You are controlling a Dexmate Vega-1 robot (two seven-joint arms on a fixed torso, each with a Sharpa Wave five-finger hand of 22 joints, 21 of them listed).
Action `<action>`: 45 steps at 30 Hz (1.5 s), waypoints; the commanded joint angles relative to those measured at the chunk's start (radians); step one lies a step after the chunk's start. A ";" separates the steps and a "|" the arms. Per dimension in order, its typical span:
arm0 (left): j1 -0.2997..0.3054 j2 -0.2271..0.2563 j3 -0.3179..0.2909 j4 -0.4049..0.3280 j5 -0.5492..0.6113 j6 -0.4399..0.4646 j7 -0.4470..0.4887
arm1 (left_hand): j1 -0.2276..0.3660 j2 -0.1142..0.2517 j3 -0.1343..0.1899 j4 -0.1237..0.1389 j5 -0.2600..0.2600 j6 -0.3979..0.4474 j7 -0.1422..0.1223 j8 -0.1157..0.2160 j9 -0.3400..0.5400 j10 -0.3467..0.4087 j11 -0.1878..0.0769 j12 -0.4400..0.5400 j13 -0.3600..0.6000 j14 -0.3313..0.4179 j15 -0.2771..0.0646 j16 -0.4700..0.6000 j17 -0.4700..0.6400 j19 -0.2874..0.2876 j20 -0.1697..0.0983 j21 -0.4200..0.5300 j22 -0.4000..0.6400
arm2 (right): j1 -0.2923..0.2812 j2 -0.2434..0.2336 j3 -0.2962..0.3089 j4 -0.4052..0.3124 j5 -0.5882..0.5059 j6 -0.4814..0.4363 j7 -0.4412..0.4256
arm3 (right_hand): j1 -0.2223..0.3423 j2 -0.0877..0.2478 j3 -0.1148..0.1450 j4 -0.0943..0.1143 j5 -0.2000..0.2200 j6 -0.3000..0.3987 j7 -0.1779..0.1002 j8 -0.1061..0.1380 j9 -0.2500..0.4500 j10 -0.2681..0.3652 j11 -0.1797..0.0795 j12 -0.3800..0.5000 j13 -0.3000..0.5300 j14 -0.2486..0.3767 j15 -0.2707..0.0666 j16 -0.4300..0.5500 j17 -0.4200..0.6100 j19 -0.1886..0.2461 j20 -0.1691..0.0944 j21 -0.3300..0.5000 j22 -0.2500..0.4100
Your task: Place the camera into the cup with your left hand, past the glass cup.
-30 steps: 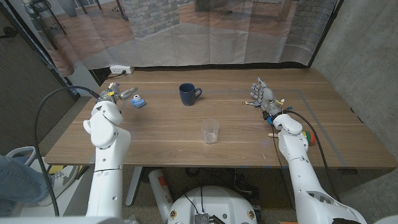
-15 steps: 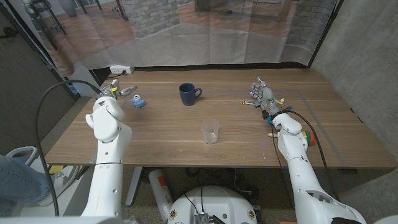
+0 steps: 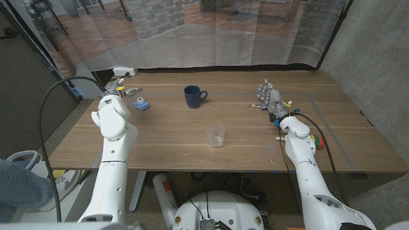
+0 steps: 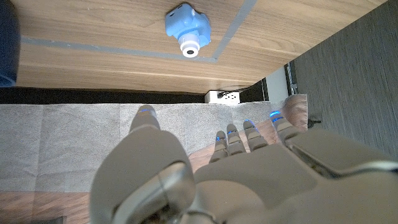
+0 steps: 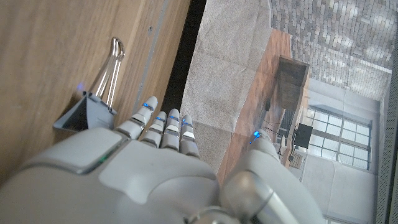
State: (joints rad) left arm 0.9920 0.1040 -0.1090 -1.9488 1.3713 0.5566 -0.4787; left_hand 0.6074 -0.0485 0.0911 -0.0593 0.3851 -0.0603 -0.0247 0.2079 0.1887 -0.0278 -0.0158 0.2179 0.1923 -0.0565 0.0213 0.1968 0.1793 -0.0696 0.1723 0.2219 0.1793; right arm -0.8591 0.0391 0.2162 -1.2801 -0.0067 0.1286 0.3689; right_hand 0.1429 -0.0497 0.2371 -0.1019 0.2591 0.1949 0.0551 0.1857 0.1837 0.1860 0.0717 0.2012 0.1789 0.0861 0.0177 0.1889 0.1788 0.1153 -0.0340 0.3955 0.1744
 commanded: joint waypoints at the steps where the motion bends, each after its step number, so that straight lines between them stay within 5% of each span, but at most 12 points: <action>1: -0.031 0.012 0.007 0.030 0.008 0.013 -0.007 | 0.024 -0.023 -0.011 -0.018 0.012 -0.011 -0.018 -0.004 0.006 0.002 0.022 -0.001 0.004 0.015 0.011 0.003 0.006 0.039 0.038 0.014 0.003 | -0.004 0.002 -0.005 -0.009 -0.005 -0.003 -0.006 | -0.002 0.007 -0.006 0.001 0.007 0.002 -0.006 0.009 0.003 0.007 -0.002 0.006 0.002 0.008 0.000 0.006 0.005 0.006 -0.035 -0.003 0.003; 8: -0.056 0.011 0.001 0.051 0.005 0.035 -0.025 | 0.025 -0.058 -0.039 -0.025 0.021 -0.001 -0.049 0.000 0.008 0.030 0.026 0.008 0.007 0.069 0.036 0.018 0.008 0.122 0.042 0.033 0.006 | -0.006 0.004 -0.008 -0.017 -0.007 -0.005 -0.011 | -0.002 0.008 -0.007 0.001 0.007 0.003 -0.006 0.009 0.003 0.007 -0.003 0.007 0.002 0.010 0.001 0.006 0.005 0.008 -0.033 -0.005 0.004; 16: -0.125 0.024 0.018 0.103 0.066 0.107 -0.155 | 0.016 -0.087 -0.089 -0.024 0.040 0.090 -0.048 0.025 0.010 0.077 0.039 0.021 0.013 0.151 0.072 0.029 0.011 0.363 0.042 0.090 0.007 | -0.008 0.003 -0.009 -0.020 -0.006 -0.008 -0.011 | -0.001 0.008 -0.008 0.001 0.007 0.004 -0.006 0.010 0.003 0.008 -0.003 0.007 0.002 0.012 0.001 0.006 0.005 0.009 -0.032 -0.009 0.004; 29: -0.193 0.056 0.054 0.166 0.156 0.158 -0.286 | 0.014 -0.092 -0.111 -0.024 0.046 0.068 -0.059 0.008 0.011 0.051 0.033 0.007 0.014 0.110 0.081 0.004 0.012 0.417 0.047 0.088 0.001 | -0.017 0.003 -0.008 -0.030 -0.005 -0.011 -0.015 | -0.001 0.009 -0.009 0.001 0.008 0.005 -0.007 0.010 0.003 0.009 -0.003 0.007 0.002 0.016 0.004 0.006 0.005 0.012 -0.029 -0.014 0.004; 45: -0.229 0.092 0.095 0.253 0.193 0.125 -0.261 | 0.018 -0.094 -0.129 -0.026 0.050 0.056 -0.065 0.001 0.012 0.007 0.024 -0.008 0.015 0.049 0.088 -0.014 0.013 0.380 0.048 0.047 -0.004 | -0.021 0.005 -0.012 -0.033 -0.008 -0.009 -0.024 | 0.000 0.011 -0.010 0.000 0.009 0.005 -0.006 0.009 0.003 0.009 -0.004 0.006 0.002 0.018 0.004 0.006 0.005 0.014 -0.028 -0.019 0.004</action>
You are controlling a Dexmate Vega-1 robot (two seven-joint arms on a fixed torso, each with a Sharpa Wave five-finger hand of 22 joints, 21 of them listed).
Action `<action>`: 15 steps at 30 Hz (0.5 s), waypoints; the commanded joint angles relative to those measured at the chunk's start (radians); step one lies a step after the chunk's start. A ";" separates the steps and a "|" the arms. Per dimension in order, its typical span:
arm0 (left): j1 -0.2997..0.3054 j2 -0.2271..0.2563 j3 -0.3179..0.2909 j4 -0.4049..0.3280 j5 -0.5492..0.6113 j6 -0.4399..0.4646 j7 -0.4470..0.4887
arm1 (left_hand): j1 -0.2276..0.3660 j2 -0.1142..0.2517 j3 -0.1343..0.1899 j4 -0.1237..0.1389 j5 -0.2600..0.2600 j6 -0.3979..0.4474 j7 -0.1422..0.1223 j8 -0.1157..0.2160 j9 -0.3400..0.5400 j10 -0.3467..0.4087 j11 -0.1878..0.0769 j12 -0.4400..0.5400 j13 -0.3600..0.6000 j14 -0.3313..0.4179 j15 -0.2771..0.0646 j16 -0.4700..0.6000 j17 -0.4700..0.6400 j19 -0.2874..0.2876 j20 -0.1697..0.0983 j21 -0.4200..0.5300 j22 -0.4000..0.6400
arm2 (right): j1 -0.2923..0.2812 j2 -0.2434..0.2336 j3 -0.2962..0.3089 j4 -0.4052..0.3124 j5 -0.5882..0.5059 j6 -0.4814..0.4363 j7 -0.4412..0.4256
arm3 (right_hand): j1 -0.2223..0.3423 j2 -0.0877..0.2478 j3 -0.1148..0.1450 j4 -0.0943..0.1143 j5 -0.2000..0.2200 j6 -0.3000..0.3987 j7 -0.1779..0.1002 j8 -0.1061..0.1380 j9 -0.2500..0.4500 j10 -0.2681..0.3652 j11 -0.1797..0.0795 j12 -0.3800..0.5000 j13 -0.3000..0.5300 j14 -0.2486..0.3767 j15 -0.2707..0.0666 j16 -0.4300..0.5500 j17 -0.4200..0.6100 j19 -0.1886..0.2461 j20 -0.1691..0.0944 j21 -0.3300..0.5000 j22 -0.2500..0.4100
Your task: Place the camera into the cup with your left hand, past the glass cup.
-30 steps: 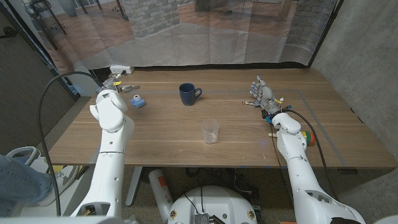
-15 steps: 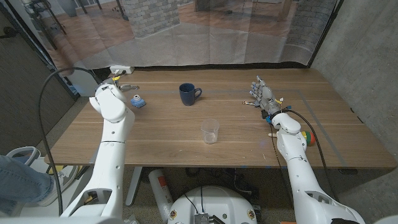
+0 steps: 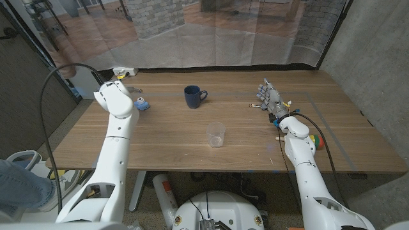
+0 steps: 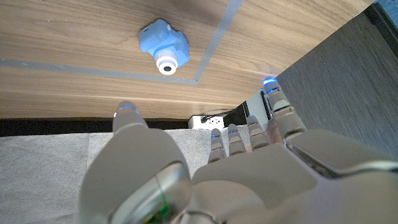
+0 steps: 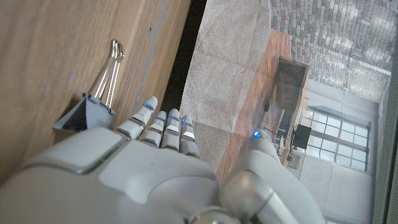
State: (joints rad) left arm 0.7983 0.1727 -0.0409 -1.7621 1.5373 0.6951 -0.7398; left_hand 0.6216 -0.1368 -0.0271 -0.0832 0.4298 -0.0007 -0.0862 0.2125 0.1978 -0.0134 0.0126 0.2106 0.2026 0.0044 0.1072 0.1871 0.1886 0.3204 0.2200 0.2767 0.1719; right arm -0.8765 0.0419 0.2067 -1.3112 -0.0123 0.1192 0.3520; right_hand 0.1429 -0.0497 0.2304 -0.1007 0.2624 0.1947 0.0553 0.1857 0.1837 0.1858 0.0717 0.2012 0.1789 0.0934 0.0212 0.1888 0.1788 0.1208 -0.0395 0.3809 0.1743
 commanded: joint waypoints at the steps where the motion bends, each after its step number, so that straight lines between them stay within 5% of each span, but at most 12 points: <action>1: -0.040 0.026 0.029 0.075 0.023 -0.018 0.002 | 0.004 -0.006 -0.012 -0.002 0.006 -0.002 -0.004 -0.003 0.003 -0.007 -0.005 -0.001 0.004 -0.013 0.001 -0.004 0.003 -0.012 0.000 -0.009 0.003 | -0.004 0.002 -0.002 -0.001 -0.003 0.001 -0.008 | 0.000 0.011 -0.004 -0.001 0.005 0.005 -0.007 0.009 0.003 0.010 -0.003 0.006 0.002 0.010 0.001 0.005 0.005 0.009 -0.022 -0.004 0.005; 15: -0.113 0.040 0.073 0.208 -0.020 -0.046 0.050 | 0.009 -0.004 -0.021 -0.003 0.010 0.003 -0.009 -0.002 0.003 -0.003 -0.022 0.003 0.004 -0.029 -0.004 -0.003 0.003 -0.053 0.000 -0.040 0.002 | -0.010 0.007 -0.005 -0.010 0.000 0.015 -0.016 | 0.001 0.012 -0.005 -0.001 0.006 0.006 -0.008 0.009 0.003 0.010 -0.005 0.006 0.002 0.012 -0.003 0.005 0.005 0.011 -0.021 -0.008 0.005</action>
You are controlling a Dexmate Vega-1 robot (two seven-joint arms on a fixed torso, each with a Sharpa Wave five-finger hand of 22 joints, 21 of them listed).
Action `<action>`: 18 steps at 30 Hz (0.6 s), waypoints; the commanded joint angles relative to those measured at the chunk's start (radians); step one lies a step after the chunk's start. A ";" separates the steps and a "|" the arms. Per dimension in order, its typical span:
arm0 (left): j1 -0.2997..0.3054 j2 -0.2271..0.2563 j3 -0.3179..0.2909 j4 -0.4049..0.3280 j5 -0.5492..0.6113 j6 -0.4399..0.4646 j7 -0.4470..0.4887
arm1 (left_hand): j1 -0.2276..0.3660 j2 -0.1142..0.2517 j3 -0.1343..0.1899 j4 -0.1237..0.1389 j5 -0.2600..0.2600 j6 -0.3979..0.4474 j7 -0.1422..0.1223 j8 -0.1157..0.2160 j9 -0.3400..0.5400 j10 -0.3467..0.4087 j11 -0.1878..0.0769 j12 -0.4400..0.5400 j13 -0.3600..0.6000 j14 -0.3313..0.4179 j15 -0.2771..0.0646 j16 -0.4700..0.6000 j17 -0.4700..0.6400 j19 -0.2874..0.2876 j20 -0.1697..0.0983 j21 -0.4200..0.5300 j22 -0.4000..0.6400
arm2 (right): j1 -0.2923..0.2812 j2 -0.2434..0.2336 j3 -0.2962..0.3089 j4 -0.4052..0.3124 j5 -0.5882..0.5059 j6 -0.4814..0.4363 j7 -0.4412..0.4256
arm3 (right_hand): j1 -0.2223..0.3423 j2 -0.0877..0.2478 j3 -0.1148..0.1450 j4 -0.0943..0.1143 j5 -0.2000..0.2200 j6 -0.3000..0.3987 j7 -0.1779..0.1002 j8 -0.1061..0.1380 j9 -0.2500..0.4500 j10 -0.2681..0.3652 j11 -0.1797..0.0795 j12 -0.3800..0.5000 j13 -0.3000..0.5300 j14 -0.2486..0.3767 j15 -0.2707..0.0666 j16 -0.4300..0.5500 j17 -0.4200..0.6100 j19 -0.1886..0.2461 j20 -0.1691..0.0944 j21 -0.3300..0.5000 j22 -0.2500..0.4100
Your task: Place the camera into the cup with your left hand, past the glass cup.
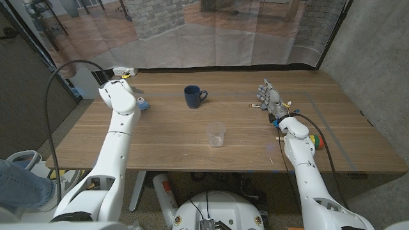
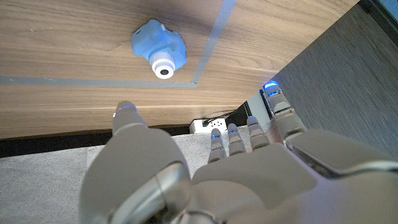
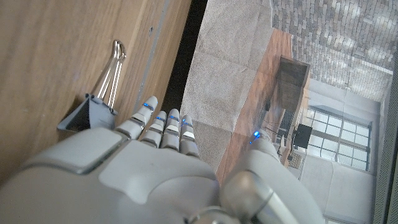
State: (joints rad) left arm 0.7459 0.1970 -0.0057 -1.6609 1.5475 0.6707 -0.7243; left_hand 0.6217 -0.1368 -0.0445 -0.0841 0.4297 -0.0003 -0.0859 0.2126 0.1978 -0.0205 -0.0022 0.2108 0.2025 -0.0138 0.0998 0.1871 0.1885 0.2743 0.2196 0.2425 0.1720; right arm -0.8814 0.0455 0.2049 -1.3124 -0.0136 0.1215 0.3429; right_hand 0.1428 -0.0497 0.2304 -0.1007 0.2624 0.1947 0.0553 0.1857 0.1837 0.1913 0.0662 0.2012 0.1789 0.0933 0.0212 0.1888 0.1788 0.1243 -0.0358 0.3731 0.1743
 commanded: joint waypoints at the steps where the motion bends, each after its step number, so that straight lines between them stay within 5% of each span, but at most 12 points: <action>1: -0.066 0.017 0.042 0.116 -0.033 -0.023 0.038 | 0.009 -0.003 -0.004 -0.002 0.010 0.003 -0.010 -0.002 0.003 0.006 -0.007 0.003 0.005 -0.012 0.003 -0.003 0.003 -0.009 0.000 -0.007 0.002 | -0.005 0.003 -0.004 -0.010 0.002 0.013 -0.007 | 0.001 0.012 -0.005 -0.001 0.006 0.006 -0.008 0.009 0.003 0.005 0.001 0.006 0.002 0.012 -0.003 0.005 0.005 0.007 -0.025 -0.001 0.005; 18: -0.140 0.019 0.095 0.238 -0.077 -0.003 0.032 | 0.014 0.002 -0.013 -0.002 0.014 -0.019 -0.016 -0.012 0.003 -0.012 -0.006 -0.002 0.005 -0.024 0.003 -0.001 0.003 -0.040 0.000 -0.031 0.003 | -0.004 0.004 -0.006 -0.013 0.008 0.017 -0.012 | 0.001 0.012 -0.007 -0.002 0.006 0.006 -0.009 0.009 0.003 0.005 0.002 0.006 0.002 0.014 -0.001 0.005 0.005 0.011 -0.025 -0.007 0.005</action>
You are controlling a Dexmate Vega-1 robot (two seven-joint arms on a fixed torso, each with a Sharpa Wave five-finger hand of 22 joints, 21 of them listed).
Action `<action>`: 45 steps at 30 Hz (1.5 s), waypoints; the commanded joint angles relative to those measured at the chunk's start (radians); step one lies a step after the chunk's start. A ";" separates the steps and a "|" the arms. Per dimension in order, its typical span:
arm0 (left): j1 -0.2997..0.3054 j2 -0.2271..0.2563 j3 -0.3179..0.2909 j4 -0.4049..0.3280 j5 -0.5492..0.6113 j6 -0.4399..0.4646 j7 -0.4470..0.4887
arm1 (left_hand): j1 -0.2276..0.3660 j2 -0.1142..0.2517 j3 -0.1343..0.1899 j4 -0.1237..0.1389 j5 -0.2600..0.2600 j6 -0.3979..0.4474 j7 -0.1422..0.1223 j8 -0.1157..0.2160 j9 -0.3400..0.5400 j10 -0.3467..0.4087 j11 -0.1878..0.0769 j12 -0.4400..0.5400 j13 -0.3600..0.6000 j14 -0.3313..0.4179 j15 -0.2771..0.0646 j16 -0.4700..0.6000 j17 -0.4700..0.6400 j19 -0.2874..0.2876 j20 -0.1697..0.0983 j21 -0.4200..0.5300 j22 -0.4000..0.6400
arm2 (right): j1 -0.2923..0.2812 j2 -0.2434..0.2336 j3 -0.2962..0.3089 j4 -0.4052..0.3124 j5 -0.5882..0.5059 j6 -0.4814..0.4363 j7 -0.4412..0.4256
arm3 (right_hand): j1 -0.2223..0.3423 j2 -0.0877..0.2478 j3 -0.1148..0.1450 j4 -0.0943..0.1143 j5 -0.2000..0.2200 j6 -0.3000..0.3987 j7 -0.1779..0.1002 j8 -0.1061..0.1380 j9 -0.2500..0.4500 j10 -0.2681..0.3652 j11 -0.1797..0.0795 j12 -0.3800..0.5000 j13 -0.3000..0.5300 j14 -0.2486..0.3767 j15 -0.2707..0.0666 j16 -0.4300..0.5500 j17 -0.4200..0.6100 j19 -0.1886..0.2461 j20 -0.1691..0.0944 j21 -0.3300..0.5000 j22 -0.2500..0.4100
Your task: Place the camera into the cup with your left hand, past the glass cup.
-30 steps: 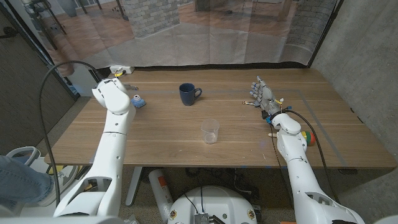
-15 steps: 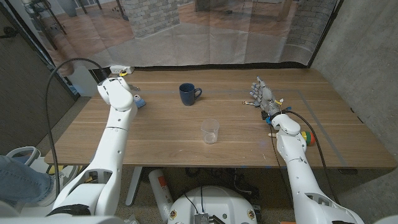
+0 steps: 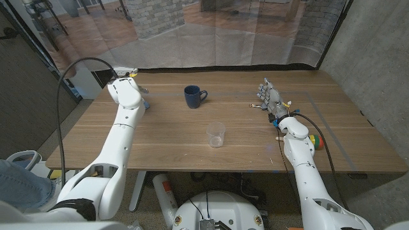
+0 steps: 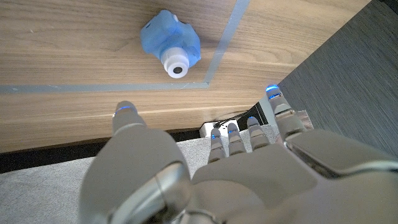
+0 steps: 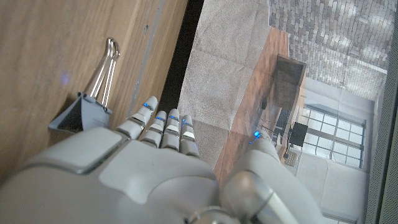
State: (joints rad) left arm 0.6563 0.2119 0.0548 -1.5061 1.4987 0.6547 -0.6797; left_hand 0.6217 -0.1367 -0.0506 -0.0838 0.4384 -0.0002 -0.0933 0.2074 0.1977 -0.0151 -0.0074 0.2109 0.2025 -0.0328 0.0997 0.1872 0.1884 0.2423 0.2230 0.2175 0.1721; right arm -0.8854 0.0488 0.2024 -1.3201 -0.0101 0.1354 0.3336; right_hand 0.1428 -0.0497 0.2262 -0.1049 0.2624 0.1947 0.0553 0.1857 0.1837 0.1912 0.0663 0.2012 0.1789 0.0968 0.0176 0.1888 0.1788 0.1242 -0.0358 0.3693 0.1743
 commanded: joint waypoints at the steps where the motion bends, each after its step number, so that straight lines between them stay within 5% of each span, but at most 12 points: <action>1: -0.056 0.002 0.036 0.090 -0.031 0.019 -0.020 | 0.015 0.002 -0.007 -0.002 0.006 -0.020 -0.008 -0.007 0.004 -0.018 0.000 -0.002 0.005 -0.005 0.004 -0.001 0.003 -0.008 -0.003 -0.006 0.003 | 0.000 0.001 -0.004 -0.005 0.004 0.004 -0.003 | 0.001 0.013 -0.003 0.003 0.006 0.006 -0.009 0.009 0.003 0.006 0.001 0.006 0.002 0.010 0.002 0.004 0.006 0.011 -0.025 -0.003 0.005; 20: -0.088 -0.009 0.078 0.173 -0.077 0.056 -0.025 | 0.016 0.002 -0.016 -0.002 0.007 -0.031 -0.005 -0.009 0.004 -0.028 0.006 -0.004 0.005 -0.005 0.011 0.002 0.002 -0.008 -0.004 -0.011 0.005 | 0.021 -0.002 -0.004 0.024 0.010 0.012 0.009 | 0.002 0.013 -0.005 0.002 0.007 0.008 -0.009 0.010 0.003 0.008 -0.001 0.007 0.002 0.014 0.003 0.005 0.006 0.016 -0.024 -0.009 0.005; 45: -0.077 0.000 0.104 0.192 -0.104 0.083 -0.014 | 0.023 0.008 -0.023 -0.003 0.010 -0.032 -0.007 -0.007 0.004 -0.030 -0.004 -0.001 0.005 -0.005 0.009 0.004 0.002 -0.010 -0.004 -0.016 0.006 | 0.024 -0.010 0.000 0.047 0.000 0.012 0.019 | 0.004 0.014 -0.007 0.001 0.007 0.010 -0.011 0.010 0.003 0.011 0.002 0.007 0.002 0.017 0.002 0.004 0.006 0.020 -0.023 -0.016 0.006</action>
State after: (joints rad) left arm 0.5698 0.2040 0.1523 -1.3168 1.4024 0.7242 -0.6942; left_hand 0.6364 -0.1300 -0.0679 -0.0827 0.4441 -0.0233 -0.0948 0.2000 0.1976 -0.0421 -0.0055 0.2069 0.2024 -0.0355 0.1029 0.1872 0.1882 0.2371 0.2180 0.2030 0.1747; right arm -0.8650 0.0401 0.2038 -1.2878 -0.0010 0.1466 0.3495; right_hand 0.1481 -0.0444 0.2220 -0.1007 0.2623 0.2000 0.0500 0.1936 0.1837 0.1912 0.0663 0.2012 0.1789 0.1056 0.0195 0.1888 0.1788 0.1350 -0.0358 0.3539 0.1743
